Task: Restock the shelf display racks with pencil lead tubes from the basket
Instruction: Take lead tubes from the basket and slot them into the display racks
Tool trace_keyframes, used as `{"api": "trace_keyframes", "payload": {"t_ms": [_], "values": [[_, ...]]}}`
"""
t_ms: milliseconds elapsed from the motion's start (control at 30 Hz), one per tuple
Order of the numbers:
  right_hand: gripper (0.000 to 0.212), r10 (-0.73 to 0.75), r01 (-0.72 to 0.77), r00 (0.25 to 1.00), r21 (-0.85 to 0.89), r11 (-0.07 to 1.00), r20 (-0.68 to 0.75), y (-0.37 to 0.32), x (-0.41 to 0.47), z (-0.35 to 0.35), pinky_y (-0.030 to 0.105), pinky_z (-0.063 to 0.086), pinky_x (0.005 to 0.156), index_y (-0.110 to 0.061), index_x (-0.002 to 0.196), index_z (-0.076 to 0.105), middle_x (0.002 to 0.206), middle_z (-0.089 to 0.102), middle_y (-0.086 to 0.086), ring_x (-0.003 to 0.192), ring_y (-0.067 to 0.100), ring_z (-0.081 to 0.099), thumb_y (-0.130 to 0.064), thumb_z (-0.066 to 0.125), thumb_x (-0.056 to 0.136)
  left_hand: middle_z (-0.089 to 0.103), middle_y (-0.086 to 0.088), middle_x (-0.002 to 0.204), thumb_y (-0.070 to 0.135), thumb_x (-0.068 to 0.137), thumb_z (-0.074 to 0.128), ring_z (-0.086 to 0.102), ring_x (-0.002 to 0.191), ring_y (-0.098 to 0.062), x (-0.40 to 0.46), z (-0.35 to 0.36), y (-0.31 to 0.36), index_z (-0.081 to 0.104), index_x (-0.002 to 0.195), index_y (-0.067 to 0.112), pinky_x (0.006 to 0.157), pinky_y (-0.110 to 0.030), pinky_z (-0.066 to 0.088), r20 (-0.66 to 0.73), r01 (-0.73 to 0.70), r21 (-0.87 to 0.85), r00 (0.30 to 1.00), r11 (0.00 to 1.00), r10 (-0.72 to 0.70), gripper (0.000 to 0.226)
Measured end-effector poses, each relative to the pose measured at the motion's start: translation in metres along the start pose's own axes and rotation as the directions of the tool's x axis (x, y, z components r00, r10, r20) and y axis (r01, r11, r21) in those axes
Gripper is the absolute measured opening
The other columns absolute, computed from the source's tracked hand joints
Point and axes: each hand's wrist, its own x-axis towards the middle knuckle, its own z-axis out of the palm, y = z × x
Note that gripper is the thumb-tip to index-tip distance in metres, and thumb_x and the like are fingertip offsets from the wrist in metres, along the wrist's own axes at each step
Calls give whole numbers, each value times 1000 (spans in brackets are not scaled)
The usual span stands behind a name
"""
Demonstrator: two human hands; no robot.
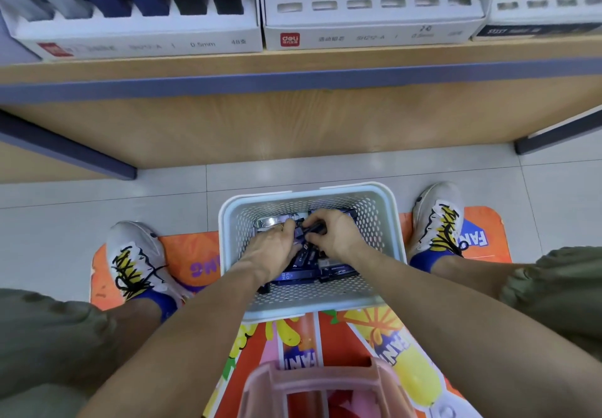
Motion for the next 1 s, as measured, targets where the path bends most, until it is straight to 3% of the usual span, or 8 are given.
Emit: {"api": "trace_keyframes", "payload": {"t_ms": [133,267,367,500,633,733,900,1000], "values": [[25,154,-134,988,338,932,-32,-6,-8,-11,40,63,80,-15,108,71,99,72,2,88,21,71,-7,79,85,56,1,84,43,107,42,58,73,-19,-2,-6,6,35,111,20,70,-38,52,-20,13,-128,1000,992,-16,24],[23,248,-210,968,683,700,43,-16,-18,-22,34,62,78,-9,111,66,104,73,13,86,22,72,-1,72,90,59,0,82,45,105,46,59,69,-15,-1,-18,18,39,110,20,59,-34,45,-14,41,-297,999,954,-48,26],[24,308,-225,949,820,526,63,-20,-28,-25,29,61,75,-8,115,61,104,76,14,78,18,73,-7,71,92,64,-5,88,44,104,52,65,77,-21,-4,-24,28,43,113,19,69,-42,55,-5,90,-497,994,863,-107,29],[23,313,-337,927,820,463,205,-18,-50,-31,38,61,85,-11,111,65,92,76,7,86,22,72,-4,63,89,61,1,119,40,105,51,62,103,-18,-15,-27,44,34,144,14,80,-28,49,31,136,-642,988,754,-151,49],[33,263,-477,879,720,504,398,-17,-68,-38,40,61,82,-7,106,69,100,72,12,101,31,71,8,57,80,53,3,134,45,103,52,59,114,-18,-22,-25,53,28,152,17,96,-31,46,28,158,-729,979,667,-201,62],[29,201,-530,838,666,525,508,-20,-84,-46,42,59,91,-7,110,68,105,70,12,107,31,69,4,62,84,65,2,113,45,101,56,60,107,-16,-23,-29,60,36,142,19,96,-34,48,-6,138,-820,968,556,-249,53],[34,16,-533,776,642,551,630,-33,-107,-53,46,55,98,-2,127,59,128,67,22,113,33,69,-4,68,93,67,-6,79,34,101,61,64,75,-22,-30,-54,82,54,112,8,71,-32,53,-134,-27,-963,911,266,-391,29],[20,-101,-475,775,679,560,624,-47,-110,-57,38,59,88,0,118,59,121,69,25,94,26,71,1,58,98,65,-6,67,30,102,60,61,63,-23,-34,-63,85,55,101,8,62,-34,53,-148,-94,-986,868,137,-474,23]]}}
